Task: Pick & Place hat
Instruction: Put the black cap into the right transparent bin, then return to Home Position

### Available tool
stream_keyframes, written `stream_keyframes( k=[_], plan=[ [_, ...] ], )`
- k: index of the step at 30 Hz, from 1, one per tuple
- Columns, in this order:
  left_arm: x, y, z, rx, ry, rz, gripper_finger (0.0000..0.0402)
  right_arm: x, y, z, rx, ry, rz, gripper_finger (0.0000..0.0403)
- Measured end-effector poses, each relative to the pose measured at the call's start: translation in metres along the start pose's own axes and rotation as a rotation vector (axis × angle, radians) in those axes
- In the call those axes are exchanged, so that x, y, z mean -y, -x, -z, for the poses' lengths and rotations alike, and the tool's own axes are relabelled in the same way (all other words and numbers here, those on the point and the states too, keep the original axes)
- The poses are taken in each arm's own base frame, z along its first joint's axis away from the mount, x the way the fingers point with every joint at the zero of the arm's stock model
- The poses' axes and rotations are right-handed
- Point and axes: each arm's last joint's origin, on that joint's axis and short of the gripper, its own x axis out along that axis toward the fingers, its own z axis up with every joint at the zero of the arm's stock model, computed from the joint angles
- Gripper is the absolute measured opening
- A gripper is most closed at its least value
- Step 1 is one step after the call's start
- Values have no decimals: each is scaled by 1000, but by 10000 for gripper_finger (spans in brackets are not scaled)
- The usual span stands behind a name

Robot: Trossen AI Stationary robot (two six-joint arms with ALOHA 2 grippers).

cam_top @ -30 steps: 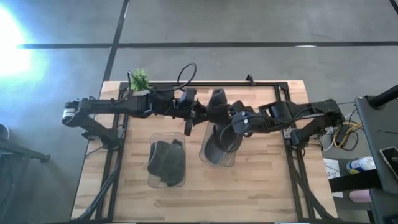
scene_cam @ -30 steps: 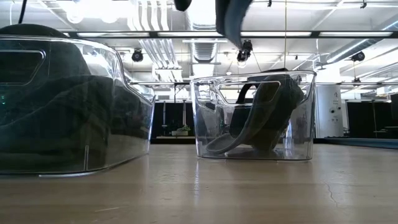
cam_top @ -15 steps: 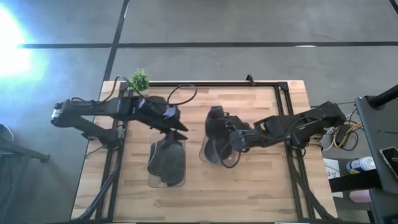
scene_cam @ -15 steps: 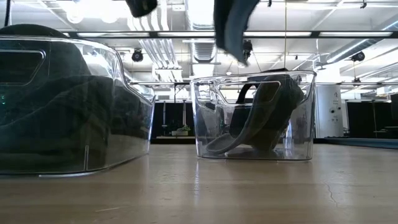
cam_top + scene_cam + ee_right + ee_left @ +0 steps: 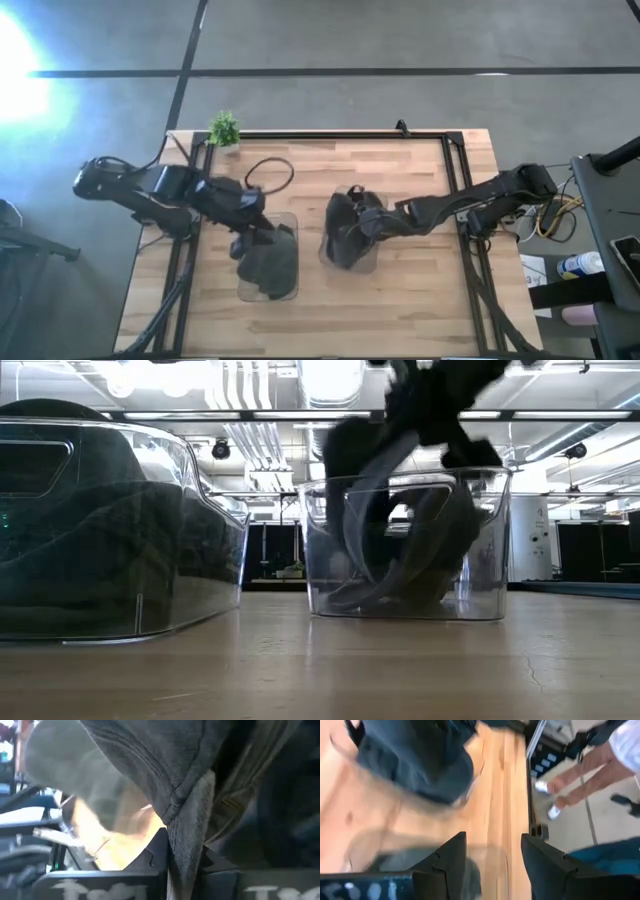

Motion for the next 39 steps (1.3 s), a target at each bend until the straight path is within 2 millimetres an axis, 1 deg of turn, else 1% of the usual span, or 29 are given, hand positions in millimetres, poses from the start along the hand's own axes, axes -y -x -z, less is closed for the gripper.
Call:
stream_keyframes(
  k=[2, 4, 6, 8, 10, 15, 19, 22, 25, 27, 32, 35, 39],
  plan=[
    [1, -3, 9, -46, 34, -8, 181, 17, -7, 4, -11, -66, 23, 14],
    [2, -9, 19, -88, 66, -11, 181, 28, -6, 6, -16, -117, 51, 15],
    [1, -18, 30, -135, 96, -22, 181, 38, -4, 9, -34, -153, 77, 21],
    [-2, -30, 40, -175, 112, -35, 181, 42, -1, 9, -42, -159, 95, 29],
    [-8, -44, 51, -205, 124, -50, 181, 44, 6, 8, -43, -156, 128, 33],
    [-26, -86, 75, -190, 132, -44, 181, 49, 28, 6, -57, -101, 317, 34],
    [-42, -117, 89, -156, 134, -31, 181, 44, 45, 3, -55, -70, 410, 41],
    [-55, -137, 95, -151, 105, -45, 181, 40, 55, 1, -54, -54, 457, 53],
    [-64, -148, 93, -140, 79, -55, 181, 33, 62, -1, -55, -46, 468, 69],
    [-67, -154, 87, -129, 42, -68, 181, 29, 66, -3, -58, -35, 479, 82],
    [-70, -154, 65, -81, -26, -102, 181, 23, 79, -1, -53, 9, 541, 109],
    [-67, -144, 45, -35, -62, -127, 181, 21, 87, 2, -48, 29, 575, 123],
    [-57, -120, 23, -29, -109, -155, 181, 12, 100, 7, -20, 76, 551, 138]
  ],
)
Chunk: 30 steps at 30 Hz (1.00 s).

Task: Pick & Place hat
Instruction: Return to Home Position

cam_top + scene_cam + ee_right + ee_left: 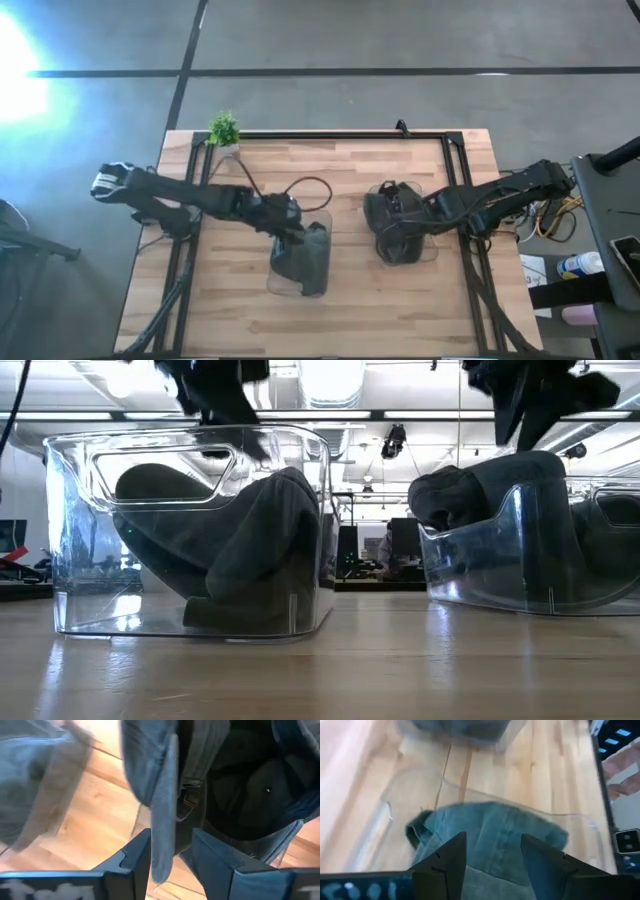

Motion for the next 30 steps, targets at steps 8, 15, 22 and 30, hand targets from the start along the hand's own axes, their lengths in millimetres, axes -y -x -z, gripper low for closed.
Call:
stream_keyframes(
  k=[8, 15, 22, 30],
  plan=[
    [18, 80, -43, 120, -25, 41, 181, -14, 38, 12, 231, 222, -112, 150],
    [16, 151, -44, 270, 3, 2, 181, 26, 80, 31, 241, 251, -172, 136],
    [-2, 189, 2, 314, 139, -71, 181, 95, 87, 37, 294, 181, -229, 112],
    [-20, 185, 49, 479, 346, -35, 181, 108, 82, 31, 386, 41, -457, 98]
  ],
)
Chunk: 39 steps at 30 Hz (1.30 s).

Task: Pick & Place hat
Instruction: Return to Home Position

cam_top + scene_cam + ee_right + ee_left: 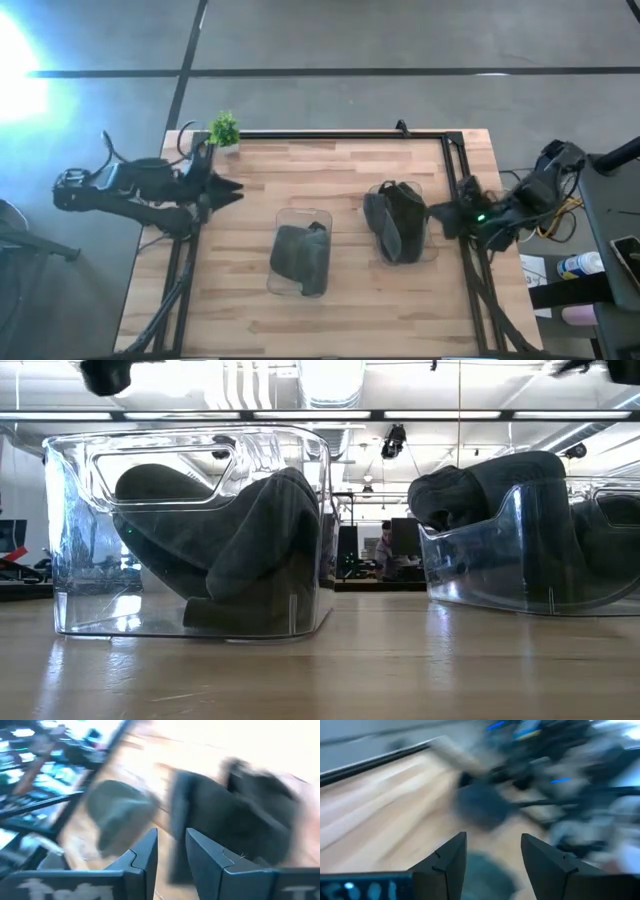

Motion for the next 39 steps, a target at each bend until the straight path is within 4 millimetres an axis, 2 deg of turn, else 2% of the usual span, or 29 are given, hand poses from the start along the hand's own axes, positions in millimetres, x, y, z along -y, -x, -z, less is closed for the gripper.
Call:
stream_keyframes(
  k=[4, 6, 8, 12, 15, 18, 22, 28, 35, 39],
  plan=[
    [-2, -20, 19, 162, -87, 370, 181, -21, -18, 10, 87, 118, -237, 93],
    [-8, -33, 35, 193, -116, 474, 181, -20, -26, 12, 121, 122, -326, 91],
    [-21, -45, 51, 200, -123, 473, 181, -9, -36, 11, 153, 128, -359, 89],
    [-47, -51, 67, 240, -84, 403, 181, 21, -47, 4, 207, 85, -458, 84],
    [-52, -38, 60, 314, -99, 479, 181, 36, -51, 0, 247, 100, -640, 82],
    [-62, -30, 63, 294, -93, 430, 181, 50, -58, 1, 290, 163, -766, 82],
    [-73, -22, 71, 262, -114, 345, 181, 72, -73, 8, 322, 187, -737, 87],
    [-81, -15, 85, 224, -123, 310, 181, 103, -101, 28, 332, 177, -671, 86],
    [-98, -27, 110, 191, -30, 291, 181, 127, -121, 47, 364, 151, -612, 77],
    [-109, -37, 124, 168, -8, 234, 181, 130, -122, 47, 368, 155, -567, 81]
  ],
)
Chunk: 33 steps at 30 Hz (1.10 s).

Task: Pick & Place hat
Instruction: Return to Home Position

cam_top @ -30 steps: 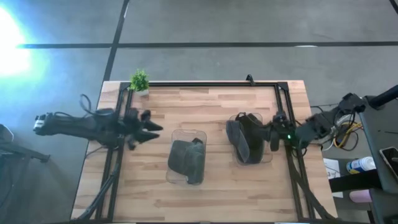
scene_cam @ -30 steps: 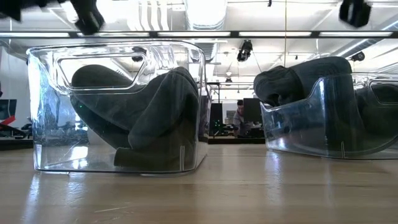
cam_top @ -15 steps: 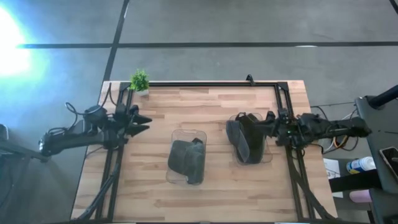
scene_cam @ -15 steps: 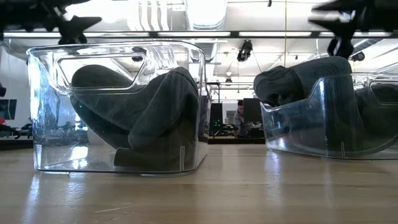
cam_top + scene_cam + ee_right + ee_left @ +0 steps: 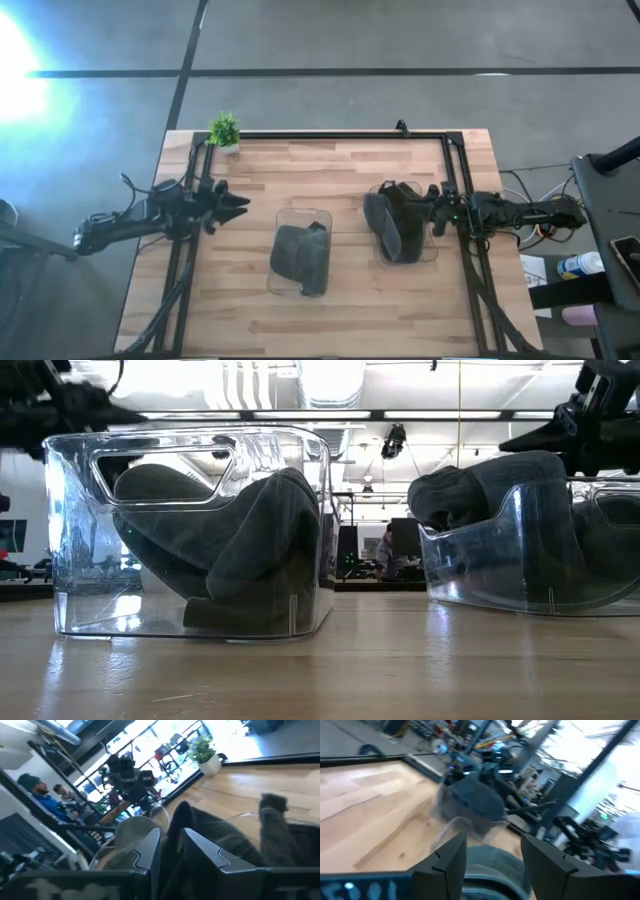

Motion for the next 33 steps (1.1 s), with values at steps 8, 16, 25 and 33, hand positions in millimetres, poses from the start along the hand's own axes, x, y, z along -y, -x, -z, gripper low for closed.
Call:
stream_keyframes(
  k=[8, 16, 25, 33],
  plan=[
    [-15, -9, 17, -9, 8, -57, 181, 1, -1, 1, -8, 15, 26, 89],
    [-10, -9, 20, -9, -1, 2, 181, 2, -2, 2, -22, 20, 36, 79],
    [-3, -6, 21, 23, -16, 101, 181, -1, 2, -3, 45, -5, -21, 79],
    [-4, -7, 22, 46, -19, 115, 181, -2, 3, -4, 54, -8, -28, 87]
  ],
)
